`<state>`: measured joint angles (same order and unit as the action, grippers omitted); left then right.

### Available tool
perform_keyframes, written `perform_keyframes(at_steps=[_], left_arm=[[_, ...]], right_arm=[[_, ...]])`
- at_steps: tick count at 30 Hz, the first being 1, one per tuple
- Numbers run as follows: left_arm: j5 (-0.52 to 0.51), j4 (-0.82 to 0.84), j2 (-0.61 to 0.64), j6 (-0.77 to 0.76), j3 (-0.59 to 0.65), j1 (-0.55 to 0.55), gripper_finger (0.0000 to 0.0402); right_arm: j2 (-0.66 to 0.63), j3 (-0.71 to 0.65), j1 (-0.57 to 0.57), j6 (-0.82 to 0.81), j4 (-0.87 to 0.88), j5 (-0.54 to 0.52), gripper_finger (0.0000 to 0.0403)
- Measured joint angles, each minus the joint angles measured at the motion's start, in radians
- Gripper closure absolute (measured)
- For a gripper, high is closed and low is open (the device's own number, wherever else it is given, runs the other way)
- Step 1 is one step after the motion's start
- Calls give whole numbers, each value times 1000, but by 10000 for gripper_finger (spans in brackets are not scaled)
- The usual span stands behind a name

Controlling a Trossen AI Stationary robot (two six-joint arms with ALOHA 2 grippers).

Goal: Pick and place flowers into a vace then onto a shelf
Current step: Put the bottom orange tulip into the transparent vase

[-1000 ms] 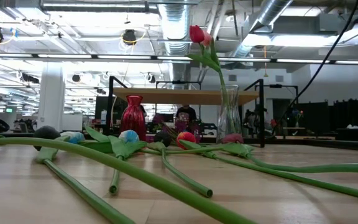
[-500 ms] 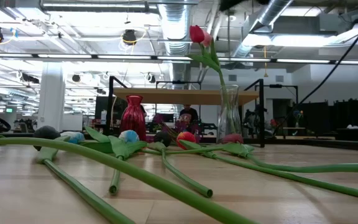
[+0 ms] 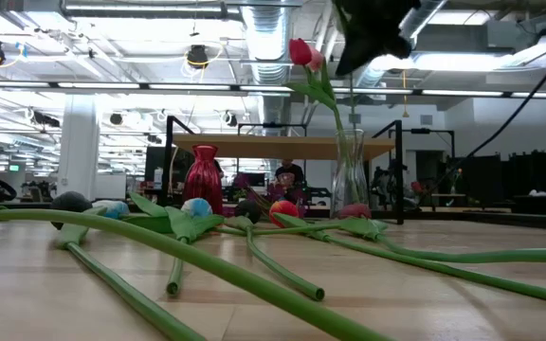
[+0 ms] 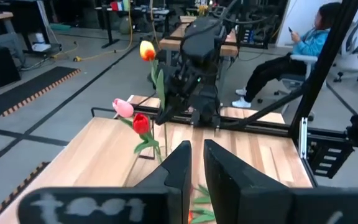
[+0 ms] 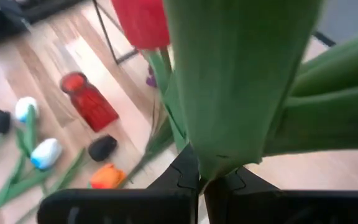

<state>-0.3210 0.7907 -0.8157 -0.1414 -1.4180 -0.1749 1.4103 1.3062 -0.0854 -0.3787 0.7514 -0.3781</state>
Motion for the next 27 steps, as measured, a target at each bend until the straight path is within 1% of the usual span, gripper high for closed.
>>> perform_keyframes(at_steps=[5,9,11,14,20,24,27], left_arm=[[2,-9,5,-5,31,0,370],[3,-32,5,-6,48,-1,370],[3,-32,5,-5,49,-1,370],[5,-33,5,-6,49,-1,370],[33,-33,5,-13,49,-1,370],[38,-33,5,-22,49,-1,370],[38,-33,5,-26,49,-1,370]], right_arm=[[2,-66,-25,13,-84,41,403],[-2,-84,-29,13,-95,46,399],[-3,-84,-28,13,-94,72,389],[-3,-84,-28,13,-87,106,362],[-3,-84,-28,14,-35,186,286],[-3,-84,-28,14,13,272,242],[-3,-84,-28,13,33,333,220]])
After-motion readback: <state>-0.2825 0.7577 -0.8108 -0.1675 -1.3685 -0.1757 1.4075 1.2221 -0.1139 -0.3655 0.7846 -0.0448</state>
